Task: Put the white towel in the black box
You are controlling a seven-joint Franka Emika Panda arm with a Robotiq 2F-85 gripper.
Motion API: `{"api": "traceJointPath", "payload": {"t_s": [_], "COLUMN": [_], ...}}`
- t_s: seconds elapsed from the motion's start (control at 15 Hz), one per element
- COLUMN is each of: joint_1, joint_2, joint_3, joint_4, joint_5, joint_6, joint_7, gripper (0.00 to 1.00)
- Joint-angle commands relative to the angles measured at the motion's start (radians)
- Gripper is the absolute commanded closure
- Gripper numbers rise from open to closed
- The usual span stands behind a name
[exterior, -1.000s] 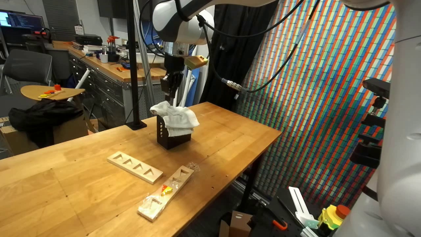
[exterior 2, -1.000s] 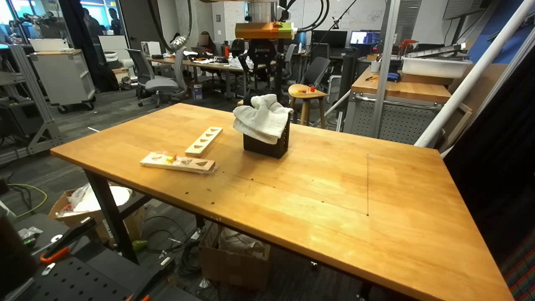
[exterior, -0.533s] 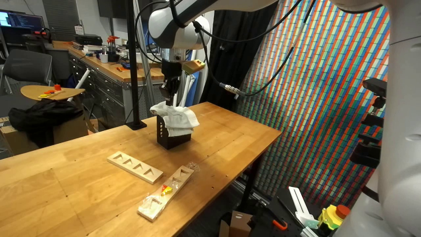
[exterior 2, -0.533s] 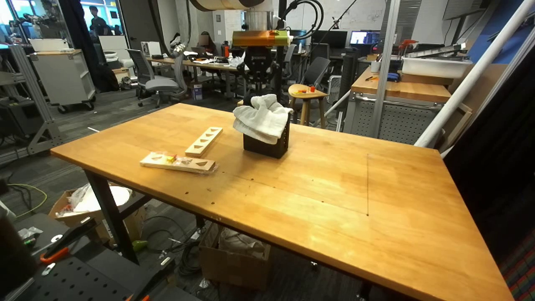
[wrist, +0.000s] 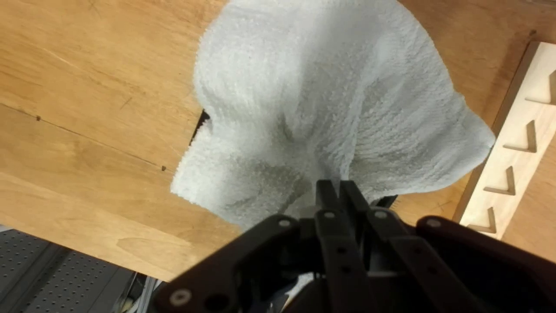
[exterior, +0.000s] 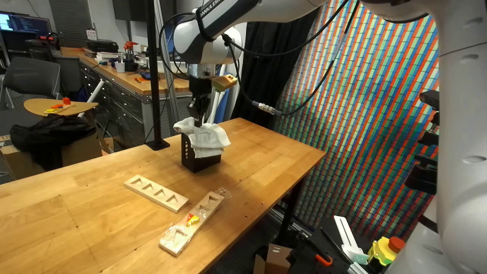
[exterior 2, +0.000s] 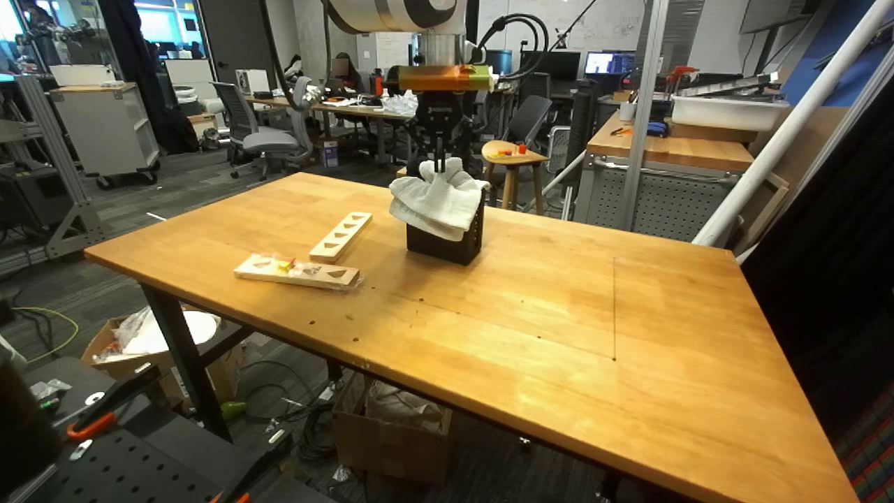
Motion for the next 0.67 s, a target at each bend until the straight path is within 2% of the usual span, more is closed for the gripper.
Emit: {"api": "traceJointPath", "payload": {"t_s": [0.0,0.6], "joint_1": [-0.016,-0.043], "joint_2": [0.046,0.142], "joint_3": [0.001,0.029], "joint_4": [0.057,0.104], "joint_5": [0.004,0.061], "joint_6": [-0.012,-0.017], "joint_7": [-0.032,-0.075], "gripper": [0.88,0.89]}}
